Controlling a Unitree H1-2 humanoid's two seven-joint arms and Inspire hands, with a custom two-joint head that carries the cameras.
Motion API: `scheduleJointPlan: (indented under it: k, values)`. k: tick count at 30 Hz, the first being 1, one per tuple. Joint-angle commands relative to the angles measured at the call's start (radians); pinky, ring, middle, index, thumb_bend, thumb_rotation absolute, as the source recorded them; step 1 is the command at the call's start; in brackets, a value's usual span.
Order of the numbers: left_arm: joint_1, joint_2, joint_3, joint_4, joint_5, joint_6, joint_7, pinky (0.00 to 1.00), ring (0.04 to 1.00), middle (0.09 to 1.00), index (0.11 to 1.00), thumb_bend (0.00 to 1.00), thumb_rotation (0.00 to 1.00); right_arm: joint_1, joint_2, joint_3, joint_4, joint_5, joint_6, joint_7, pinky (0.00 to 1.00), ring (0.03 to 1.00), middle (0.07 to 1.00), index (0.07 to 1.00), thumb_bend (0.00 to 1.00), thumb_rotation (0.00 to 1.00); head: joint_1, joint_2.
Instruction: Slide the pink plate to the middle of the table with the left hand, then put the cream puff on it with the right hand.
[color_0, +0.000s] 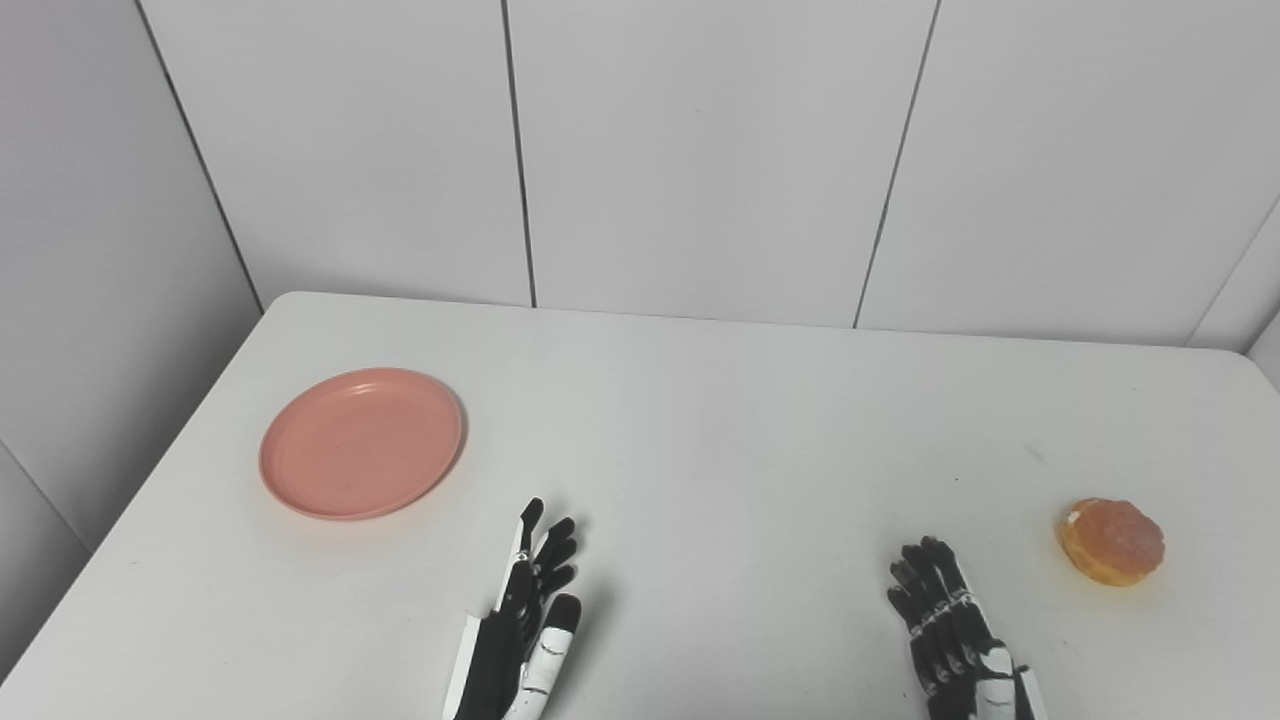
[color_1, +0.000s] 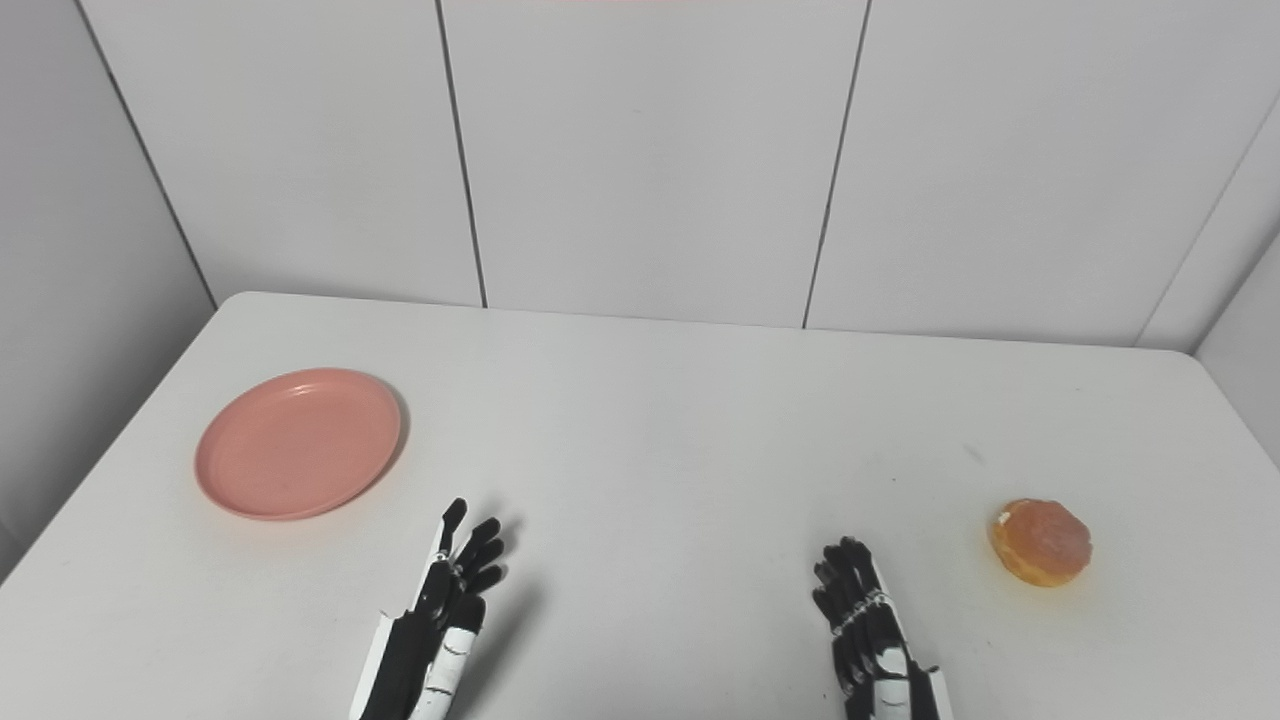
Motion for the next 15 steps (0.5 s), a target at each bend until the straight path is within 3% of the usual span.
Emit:
scheduleJointPlan:
  k: [1,9,15]
  values:
    - [0.046,-0.034,-0.033,0.064,0.005,0.027,-0.013,0.83,0.889,0.914,0.967,0.7,0.91,0.014,-0.026,-0.026,0.063,-0.001,0.011,-0.007,0.97,0.942,0.939,0.938,0.86,1.0,0.001,0.001]
    - [0.034,-0.029,-0.03,0.08,-0.005,0.011,-0.008,0.82,0.882,0.905,0.96,0.7,0.89,0.005,-0.02,-0.025,0.077,-0.006,0.009,-0.011,0.98,0.952,0.949,0.948,0.86,1.0,0.014,-0.004]
    - [0.001,-0.025,0.021,0.11,-0.02,-0.09,0.031,0.81,0.858,0.884,0.949,0.65,0.82,-0.018,0.0,-0.015,0.109,-0.017,0.001,-0.019,1.0,0.962,0.955,0.952,0.87,1.0,-0.013,-0.01]
